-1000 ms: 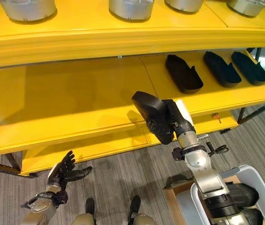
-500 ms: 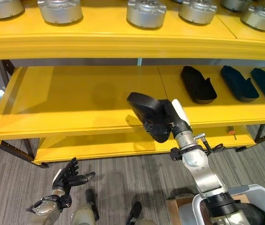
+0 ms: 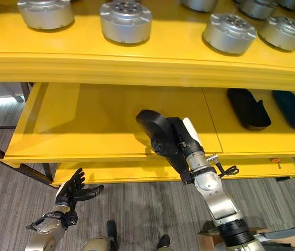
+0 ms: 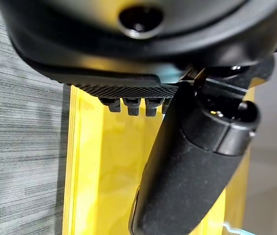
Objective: Move parts from the plastic box to the shelf.
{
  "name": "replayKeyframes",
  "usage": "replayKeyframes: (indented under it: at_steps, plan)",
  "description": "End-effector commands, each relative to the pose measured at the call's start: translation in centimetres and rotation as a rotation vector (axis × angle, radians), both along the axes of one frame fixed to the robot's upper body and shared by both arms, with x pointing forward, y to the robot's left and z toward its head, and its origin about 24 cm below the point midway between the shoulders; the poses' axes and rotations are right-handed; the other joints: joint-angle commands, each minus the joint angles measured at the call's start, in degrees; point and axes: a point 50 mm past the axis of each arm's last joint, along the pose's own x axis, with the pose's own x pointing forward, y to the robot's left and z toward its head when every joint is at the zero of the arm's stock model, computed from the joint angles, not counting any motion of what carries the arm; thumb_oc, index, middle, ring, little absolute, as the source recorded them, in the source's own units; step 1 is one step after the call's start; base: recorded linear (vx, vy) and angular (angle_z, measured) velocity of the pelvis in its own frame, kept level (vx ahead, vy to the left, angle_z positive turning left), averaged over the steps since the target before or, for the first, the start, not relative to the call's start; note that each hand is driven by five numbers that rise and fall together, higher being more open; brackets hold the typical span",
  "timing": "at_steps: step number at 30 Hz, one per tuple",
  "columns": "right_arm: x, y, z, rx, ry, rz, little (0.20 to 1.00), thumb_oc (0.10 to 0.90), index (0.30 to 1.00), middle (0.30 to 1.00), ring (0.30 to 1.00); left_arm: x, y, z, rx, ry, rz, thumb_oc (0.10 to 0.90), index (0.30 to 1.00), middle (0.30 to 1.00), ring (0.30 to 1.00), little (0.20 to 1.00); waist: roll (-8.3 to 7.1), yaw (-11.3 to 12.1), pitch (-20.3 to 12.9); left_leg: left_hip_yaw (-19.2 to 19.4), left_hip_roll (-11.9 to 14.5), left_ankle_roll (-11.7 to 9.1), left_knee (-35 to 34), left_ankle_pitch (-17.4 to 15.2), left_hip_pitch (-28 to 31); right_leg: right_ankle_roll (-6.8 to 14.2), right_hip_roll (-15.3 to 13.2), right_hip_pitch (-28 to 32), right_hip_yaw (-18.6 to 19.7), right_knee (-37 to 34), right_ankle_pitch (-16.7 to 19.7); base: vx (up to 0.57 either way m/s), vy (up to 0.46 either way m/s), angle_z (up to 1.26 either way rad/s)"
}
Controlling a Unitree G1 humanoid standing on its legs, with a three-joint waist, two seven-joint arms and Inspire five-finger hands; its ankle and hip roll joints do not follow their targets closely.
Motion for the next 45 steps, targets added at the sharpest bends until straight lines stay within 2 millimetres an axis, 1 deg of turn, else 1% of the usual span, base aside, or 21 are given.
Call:
replayKeyframes:
  at_steps: [1, 3, 4, 5, 6, 7, 8, 9, 10, 11, 13, 14, 16, 17, 22, 27, 28, 33, 36, 38, 45]
  plan:
    - [0.1, 1.0, 7.3, 0.025, -0.356, 0.059, 0.3, 0.4, 0.3, 0.3, 0.3, 1.8, 0.1, 3.0, 0.072, -0.165, -0.044, 0.9, 1.0, 1.0, 1.0, 1.0, 0.0, -0.4, -1.8, 0.2, 3.6, -1.4, 4.3, -1.6, -0.6, 4.7, -2.1, -3.3, 2.7, 14.4, 0.1, -0.03, 0.084, 0.22]
    - [0.1, 1.0, 7.9, 0.012, -0.378, 0.059, 0.3, 0.4, 0.3, 0.3, 0.3, 2.3, 0.0, 3.3, 0.083, -0.174, -0.06, 0.9, 1.0, 1.0, 1.0, 1.0, 0.59, -1.1, -0.6, -1.6, 3.4, -0.7, 5.7, -1.9, -1.5, 4.6, -0.5, -5.6, 6.3, 18.4, 0.1, -0.01, 0.043, 0.23]
    - [-0.1, 0.9, 8.2, 0.011, -0.392, 0.055, 0.3, 0.4, 0.3, 0.3, 0.3, 2.4, -0.1, 3.3, 0.085, -0.174, -0.066, 0.9, 1.0, 1.0, 1.0, 1.0, 0.89, -1.4, -0.5, -2.3, 3.1, -0.4, 6.1, -2.3, -1.9, 4.4, 0.0, -5.7, 8.0, 18.4, -0.1, 0.0, 0.01, 0.22]
    - [-0.1, 0.8, 8.2, 0.01, -0.392, 0.055, 0.3, 0.4, 0.3, 0.3, 0.3, 2.4, -0.1, 3.3, 0.084, -0.174, -0.066, 0.9, 1.0, 1.0, 1.0, 1.0, 0.92, -1.4, -0.5, -2.4, 3.2, -0.4, 6.2, -2.3, -2.0, 4.3, 0.0, -5.7, 8.0, 18.4, -0.1, 0.08, -0.038, 0.33]
    - [-0.2, 0.9, 8.5, 0.007, -0.408, 0.057, 0.3, 0.4, 0.3, 0.3, 0.3, 2.6, -0.1, 3.5, 0.085, -0.179, -0.065, 0.9, 1.0, 1.0, 1.0, 1.0, 1.19, -1.0, -0.9, -3.2, 3.2, -1.0, 6.4, -3.3, -2.1, 4.0, -2.4, -4.4, 8.0, 15.7, -0.3, 0.02, -0.09, 0.37]
    - [0.0, 1.3, 8.8, 0.016, -0.419, 0.068, 0.3, 0.4, 0.3, 0.3, 0.3, 2.8, 0.1, 3.7, 0.084, -0.189, -0.049, 0.9, 1.0, 1.0, 1.0, 1.0, 1.53, 0.0, -1.2, -2.2, 4.3, -1.3, 7.0, -2.9, -2.8, 3.8, -6.8, -2.3, 4.7, 12.6, 2.6, 0.02, -0.087, 0.3]
    - [0.0, 1.3, 8.8, 0.017, -0.419, 0.068, 0.3, 0.4, 0.3, 0.3, 0.3, 2.8, 0.1, 3.7, 0.084, -0.189, -0.049, 0.9, 1.0, 1.0, 1.0, 1.0, 1.58, -0.2, -1.0, -2.3, 4.2, -1.3, 7.1, -3.1, -2.7, 3.9, -6.8, -1.9, 4.4, 12.3, 2.8, -0.06, -0.188, 0.13]
    - [0.3, 1.8, 9.2, 0.021, -0.429, 0.078, 0.3, 0.4, 0.3, 0.3, 0.3, 2.8, 0.2, 4.0, 0.076, -0.199, -0.031, 0.9, 1.0, 1.0, 1.0, 1.0, 1.31, 0.9, -1.8, -2.3, 5.7, -2.1, 8.2, -3.4, -3.8, 4.5, -10.6, 0.1, 2.5, 6.1, 7.0, -0.01, -0.227, -0.08]
    - [0.5, 2.0, 9.4, 0.02, -0.429, 0.088, 0.3, 0.4, 0.3, 0.3, 0.3, 2.8, 0.3, 3.8, 0.073, -0.195, -0.021, 0.9, 1.0, 1.0, 1.0, 1.0, 0.65, 0.8, -2.1, -2.7, 6.3, -2.6, 9.2, -3.5, -4.4, 4.7, -10.3, 0.9, 4.3, 2.6, 7.8, 0.01, -0.285, -0.16]
    - [0.5, 1.9, 9.2, 0.02, -0.413, 0.093, 0.3, 0.4, 0.3, 0.3, 0.3, 2.7, 0.5, 3.7, 0.073, -0.192, -0.012, 0.9, 1.0, 1.0, 1.0, 1.0, -0.39, 0.7, -2.5, -2.9, 6.5, -3.1, 10.3, -3.2, -5.1, 5.1, -9.3, 2.0, 5.8, 0.8, 7.2, 0.02, -0.214, -0.13]
    - [0.6, 2.6, 9.5, 0.041, -0.414, 0.126, 0.3, 0.4, 0.3, 0.3, 0.3, 2.4, 0.8, 3.7, 0.073, -0.19, -0.001, 0.9, 1.0, 1.0, 1.0, 1.0, -1.98, 1.9, -3.6, -1.5, 7.2, -3.9, 10.3, -2.7, -5.5, 6.7, -9.0, 2.5, 4.4, -1.8, 8.3, 0.01, -0.206, 0.01]
    - [0.7, 3.0, 9.7, 0.052, -0.418, 0.149, 0.3, 0.4, 0.3, 0.3, 0.3, 2.1, 1.2, 3.5, 0.071, -0.182, 0.017, 0.9, 1.0, 1.0, 1.0, 1.0, -2.24, 2.7, -3.7, -0.8, 8.0, -4.5, 10.8, -2.9, -5.3, 7.2, -8.4, 3.1, 3.2, -2.7, 8.0, 0.0, -0.151, -0.04]
    - [0.8, 3.3, 9.8, 0.058, -0.415, 0.162, 0.3, 0.4, 0.3, 0.3, 0.3, 1.9, 1.3, 3.4, 0.066, -0.179, 0.025, 0.9, 1.0, 1.0, 1.0, 1.0, -2.31, 3.0, -3.9, -0.8, 8.5, -4.8, 11.2, -2.7, -5.4, 7.2, -7.5, 3.5, 3.3, -3.6, 6.9, -0.01, -0.17, -0.55]
    - [0.8, 3.7, 10.0, 0.066, -0.413, 0.193, 0.3, 0.4, 0.3, 0.3, 0.3, 1.6, 1.5, 3.2, 0.055, -0.171, 0.038, 0.9, 1.0, 1.0, 1.0, 1.0, -2.09, 3.1, -4.3, -1.1, 10.0, -5.9, 10.7, -1.5, -5.3, 6.8, -6.0, 4.2, 2.8, -4.1, 4.9, 0.0, -0.255, -0.64]
    - [0.5, 3.8, 10.2, 0.089, -0.411, 0.225, 0.3, 0.4, 0.3, 0.3, 0.3, 0.4, 1.1, 2.1, 0.023, -0.128, 0.027, 0.9, 1.0, 1.0, 1.0, 1.0, -0.12, 2.2, -5.2, -1.0, 13.7, -8.4, 7.6, 2.1, -3.3, 4.6, -1.8, 7.1, 1.4, -6.6, -1.4, 0.02, -0.199, -0.15]
    - [0.3, 4.2, 11.0, 0.095, -0.441, 0.249, 0.3, 0.4, 0.3, 0.3, 0.3, 0.0, 0.6, 1.8, 0.002, -0.115, 0.021, 0.9, 1.0, 1.0, 1.0, 1.0, 0.98, 1.9, -5.1, -0.8, 14.7, -9.3, 6.4, 3.4, -1.7, 3.9, -0.7, 8.0, 1.3, -6.7, -2.7, 0.0, -0.078, -0.01]
    - [-0.1, 5.1, 12.1, 0.115, -0.487, 0.297, 0.3, 0.4, 0.3, 0.3, 0.3, -0.2, 0.5, 1.6, -0.001, -0.106, 0.021, 0.9, 1.0, 1.0, 1.0, 1.0, 1.5, 1.7, -5.2, -0.2, 15.2, -9.6, 5.6, 4.1, -0.9, 3.7, -0.3, 8.0, 1.6, -6.4, -3.1, 0.0, -0.084, -0.06]
    - [-1.5, 8.1, 14.6, 0.221, -0.545, 0.496, 0.3, 0.4, 0.3, 0.3, 0.3, -0.6, 0.3, 1.2, -0.02, -0.089, 0.024, 0.9, 1.0, 1.0, 1.0, 1.0, 2.28, 1.7, -5.7, -0.2, 16.0, -10.2, 5.2, 5.4, 0.0, 2.8, 0.8, 8.7, 1.8, -5.8, -4.3, -0.01, -0.063, -0.11]
    - [-2.8, 10.0, 16.5, 0.248, -0.613, 0.618, 0.3, 0.4, 0.3, 0.3, 0.3, -0.7, 0.5, 1.3, -0.025, -0.089, 0.047, 0.9, 1.0, 1.0, 1.0, 1.0, 2.3, 2.4, -6.0, -0.8, 15.9, -10.3, 5.3, 5.4, -0.1, 2.5, 0.9, 9.3, 1.6, -5.7, -4.6, 0.0, -0.032, 0.16]
    - [-3.4, 10.8, 17.1, 0.247, -0.64, 0.668, 0.3, 0.4, 0.3, 0.3, 0.3, -0.7, 0.7, 1.3, -0.027, -0.089, 0.056, 0.9, 1.0, 1.0, 1.0, 1.0, 2.26, 2.5, -6.0, -1.0, 15.8, -10.4, 5.4, 5.3, -0.2, 2.5, 0.9, 9.5, 1.4, -5.5, -4.8, 0.01, -0.013, 0.09]
    - [-4.8, 12.3, 18.6, 0.24, -0.704, 0.759, 0.3, 0.4, 0.3, 0.3, 0.3, -0.8, 1.1, 1.4, -0.023, -0.097, 0.089, 0.9, 1.0, 1.0, 1.0, 1.0, 2.03, 2.8, -6.1, -1.3, 15.5, -10.4, 5.1, 5.6, -0.5, 2.4, 0.8, 9.3, 1.3, -5.2, -4.6, 0.01, 0.003, 0.1]
